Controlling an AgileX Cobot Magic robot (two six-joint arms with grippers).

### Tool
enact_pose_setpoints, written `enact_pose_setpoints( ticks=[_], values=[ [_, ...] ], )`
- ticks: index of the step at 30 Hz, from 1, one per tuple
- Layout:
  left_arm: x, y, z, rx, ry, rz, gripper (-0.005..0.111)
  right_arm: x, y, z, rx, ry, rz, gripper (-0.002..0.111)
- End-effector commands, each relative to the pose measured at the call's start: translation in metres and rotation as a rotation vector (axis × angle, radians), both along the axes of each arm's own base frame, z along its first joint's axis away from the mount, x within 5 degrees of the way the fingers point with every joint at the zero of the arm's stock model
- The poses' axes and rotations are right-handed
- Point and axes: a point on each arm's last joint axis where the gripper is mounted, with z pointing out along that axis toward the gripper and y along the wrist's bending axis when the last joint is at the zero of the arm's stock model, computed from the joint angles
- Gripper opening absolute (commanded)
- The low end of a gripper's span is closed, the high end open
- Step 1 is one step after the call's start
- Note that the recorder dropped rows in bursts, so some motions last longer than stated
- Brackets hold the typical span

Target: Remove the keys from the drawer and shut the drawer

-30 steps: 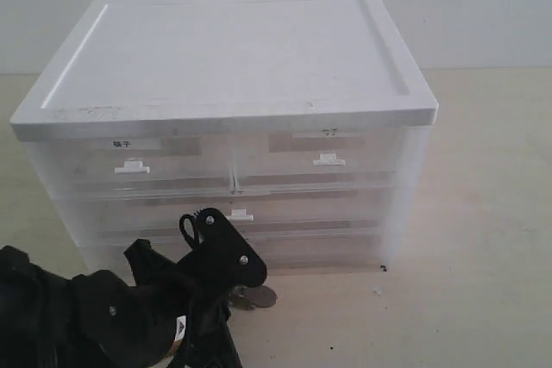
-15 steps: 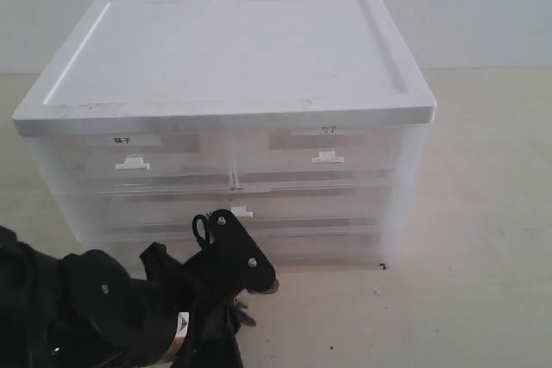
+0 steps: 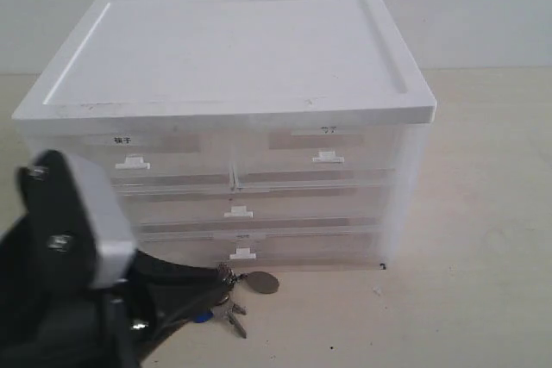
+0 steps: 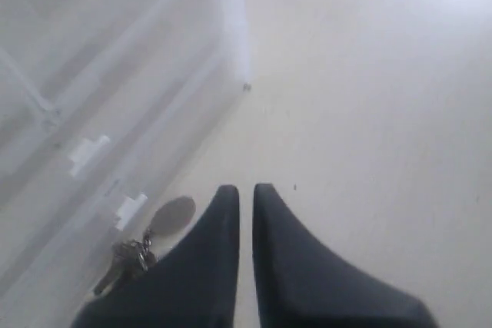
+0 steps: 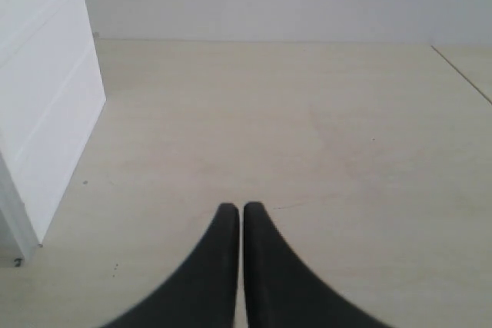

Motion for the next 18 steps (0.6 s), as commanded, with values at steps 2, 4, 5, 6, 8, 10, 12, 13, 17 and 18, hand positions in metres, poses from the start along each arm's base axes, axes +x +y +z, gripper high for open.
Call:
enact_pose_setpoints(
  ticks=[2, 4, 5, 6, 8, 10, 12, 13, 17, 18],
  values=[
    [-0.024, 0.052, 0.025, -0.245, -0.09, 0.007, 0.004, 0.0, 0.0, 0.001, 0.001, -0.009, -0.002, 0.0],
    [-0.034, 0.07, 0.019, -0.309, -0.099, -0.011, 0.004, 0.0, 0.0, 0.001, 0.001, -0.009, -0.002, 0.0],
    [-0.039, 0.079, 0.013, -0.337, -0.103, -0.012, 0.004, 0.0, 0.0, 0.001, 0.001, -0.012, -0.002, 0.0],
    [-0.041, 0.084, 0.009, -0.348, -0.108, -0.012, 0.004, 0.0, 0.0, 0.001, 0.001, -0.012, -0.002, 0.0],
    [-0.045, 0.095, -0.001, -0.38, -0.124, -0.009, 0.004, 0.0, 0.0, 0.001, 0.001, -0.012, -0.002, 0.0],
    [-0.048, 0.103, -0.006, -0.418, -0.143, -0.005, 0.004, 0.0, 0.0, 0.001, 0.001, -0.012, -0.002, 0.0],
    [-0.05, 0.107, -0.007, -0.447, -0.157, -0.004, 0.004, 0.0, 0.0, 0.001, 0.001, -0.012, -0.002, 0.0],
    [-0.05, 0.109, -0.007, -0.461, -0.164, -0.002, 0.004, 0.0, 0.0, 0.001, 0.001, -0.012, -0.002, 0.0],
    [-0.052, 0.112, -0.004, -0.498, -0.18, -0.003, 0.004, 0.0, 0.0, 0.001, 0.001, -0.012, -0.002, 0.0],
    [-0.052, 0.112, -0.004, -0.499, -0.18, -0.005, 0.004, 0.0, 0.0, 0.001, 0.001, -0.012, -0.002, 0.0]
  ],
)
